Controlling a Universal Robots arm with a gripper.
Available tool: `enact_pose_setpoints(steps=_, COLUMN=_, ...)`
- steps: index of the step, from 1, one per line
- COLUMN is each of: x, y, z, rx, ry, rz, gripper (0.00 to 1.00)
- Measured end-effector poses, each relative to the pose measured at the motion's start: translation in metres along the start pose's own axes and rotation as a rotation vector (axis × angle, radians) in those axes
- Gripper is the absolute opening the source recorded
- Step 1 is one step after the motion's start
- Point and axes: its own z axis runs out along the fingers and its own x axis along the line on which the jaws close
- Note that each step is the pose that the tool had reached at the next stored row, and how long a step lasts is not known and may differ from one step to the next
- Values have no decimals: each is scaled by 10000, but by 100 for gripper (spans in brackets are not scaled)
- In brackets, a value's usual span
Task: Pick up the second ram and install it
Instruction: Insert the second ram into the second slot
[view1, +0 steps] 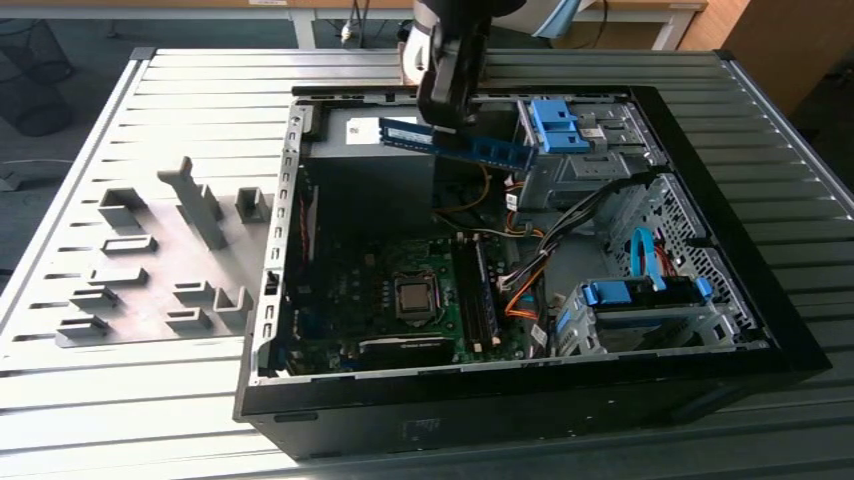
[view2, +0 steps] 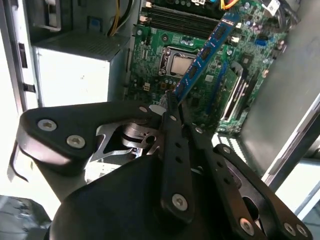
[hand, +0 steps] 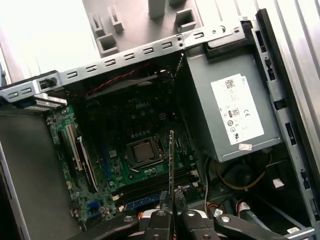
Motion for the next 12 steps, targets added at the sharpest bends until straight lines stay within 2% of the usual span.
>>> enact_pose_setpoints(steps=12, x=0, y=-1, z=16, rx=49, ry=-49, rz=2167, gripper=14)
